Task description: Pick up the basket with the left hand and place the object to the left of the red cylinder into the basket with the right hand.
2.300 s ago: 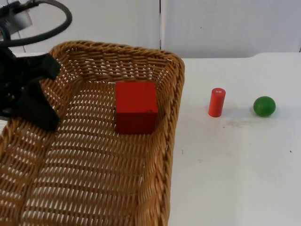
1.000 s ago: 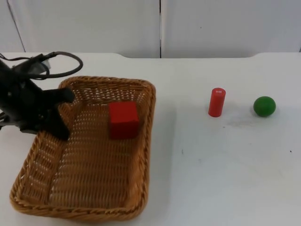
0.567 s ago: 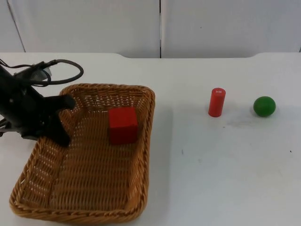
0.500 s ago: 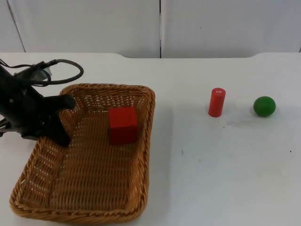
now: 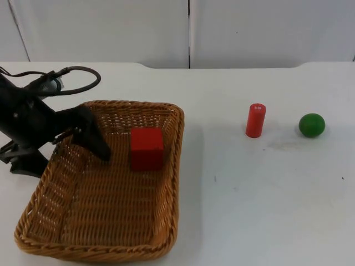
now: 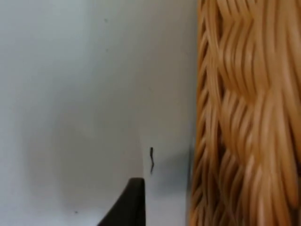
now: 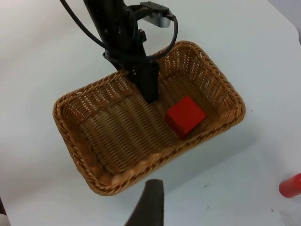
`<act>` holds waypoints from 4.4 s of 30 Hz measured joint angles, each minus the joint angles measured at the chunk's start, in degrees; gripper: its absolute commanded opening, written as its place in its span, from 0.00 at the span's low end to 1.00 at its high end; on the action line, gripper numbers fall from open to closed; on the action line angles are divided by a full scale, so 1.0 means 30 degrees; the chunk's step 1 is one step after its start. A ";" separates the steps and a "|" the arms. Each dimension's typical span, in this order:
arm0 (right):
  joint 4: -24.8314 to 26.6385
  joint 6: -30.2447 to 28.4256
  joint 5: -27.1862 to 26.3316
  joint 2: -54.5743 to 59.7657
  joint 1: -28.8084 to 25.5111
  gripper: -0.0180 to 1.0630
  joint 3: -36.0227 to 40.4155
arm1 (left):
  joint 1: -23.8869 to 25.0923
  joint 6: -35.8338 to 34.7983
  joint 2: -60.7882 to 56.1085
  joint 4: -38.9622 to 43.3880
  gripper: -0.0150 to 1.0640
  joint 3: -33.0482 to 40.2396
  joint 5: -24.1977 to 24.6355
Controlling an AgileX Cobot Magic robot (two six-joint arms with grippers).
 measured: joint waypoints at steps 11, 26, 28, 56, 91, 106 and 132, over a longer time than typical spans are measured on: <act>0.0000 0.0000 0.0000 0.0000 0.0000 0.74 0.0000 | 0.0000 -0.0958 -0.1875 0.1950 0.99 0.0000 -0.0204; 0.0000 0.0000 -0.0478 0.0000 0.0000 0.74 0.0000 | 0.0000 -0.3390 -0.6403 0.5276 0.99 0.0000 0.0145; 0.0000 0.0049 -0.0649 0.0000 0.0000 0.74 0.0000 | 0.0000 -0.3593 -0.7270 0.5577 0.99 0.0000 0.0486; 0.0040 0.1437 -0.1895 -0.0034 0.0000 0.72 0.0166 | -0.0084 -0.3544 -2.0636 0.4450 0.99 0.5296 -0.0218; 0.0076 0.2658 -0.9309 -0.7186 0.0000 0.71 1.1515 | -0.1929 -0.3544 -3.1926 0.4412 0.99 0.6878 0.2480; 0.0076 0.3150 -0.9621 -1.1750 0.0000 0.71 1.4856 | -0.1929 -0.6822 -3.6314 0.7725 0.99 0.9443 0.3219; -0.2410 0.5031 -0.5420 -1.7815 0.0000 0.71 1.5537 | -0.1929 -1.0723 -3.9320 1.3631 0.99 1.1463 0.5667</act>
